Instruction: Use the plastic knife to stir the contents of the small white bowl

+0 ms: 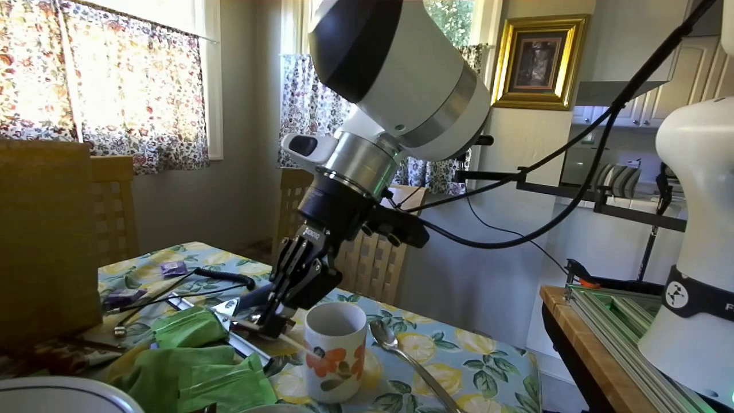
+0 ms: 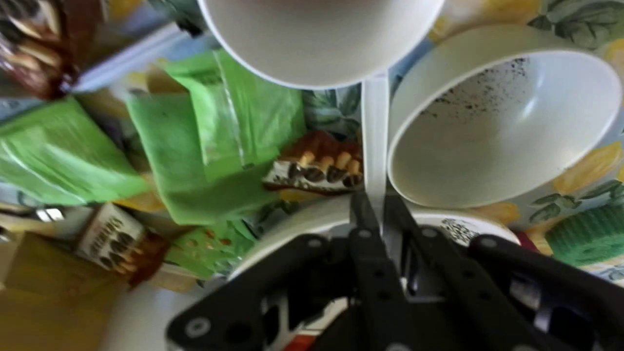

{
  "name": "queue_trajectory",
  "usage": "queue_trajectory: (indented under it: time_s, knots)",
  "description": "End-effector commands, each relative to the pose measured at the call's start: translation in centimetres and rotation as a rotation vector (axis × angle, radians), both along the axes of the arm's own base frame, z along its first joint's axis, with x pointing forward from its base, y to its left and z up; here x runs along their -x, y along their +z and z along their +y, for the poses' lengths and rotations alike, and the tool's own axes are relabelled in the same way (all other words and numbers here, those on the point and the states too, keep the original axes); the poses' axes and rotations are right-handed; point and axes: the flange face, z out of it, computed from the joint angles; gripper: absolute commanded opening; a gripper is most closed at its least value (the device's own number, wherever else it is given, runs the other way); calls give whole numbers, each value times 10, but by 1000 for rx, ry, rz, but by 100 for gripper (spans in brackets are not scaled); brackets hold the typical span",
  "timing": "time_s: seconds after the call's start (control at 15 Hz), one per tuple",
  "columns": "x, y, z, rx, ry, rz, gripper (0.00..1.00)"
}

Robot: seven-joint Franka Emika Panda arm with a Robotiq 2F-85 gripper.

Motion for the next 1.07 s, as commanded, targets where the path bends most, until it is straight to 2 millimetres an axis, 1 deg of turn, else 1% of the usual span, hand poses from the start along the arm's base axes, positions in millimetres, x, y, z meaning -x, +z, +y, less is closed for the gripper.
queue_trajectory:
  time_s: [0.0, 0.2, 0.4, 0.53, 0.8, 1.0]
  knots:
    - [-5, -8, -55, 12, -94, 89, 3]
    - [-19, -12, -93, -11, -133, 138, 3]
    - [-33, -13, -117, -45, -141, 160, 3]
    - [-42, -16, -122, -78, -139, 175, 3]
    - [-56, -22, -117, -109, -114, 183, 3]
    - [-65, -26, -111, -100, -72, 178, 3]
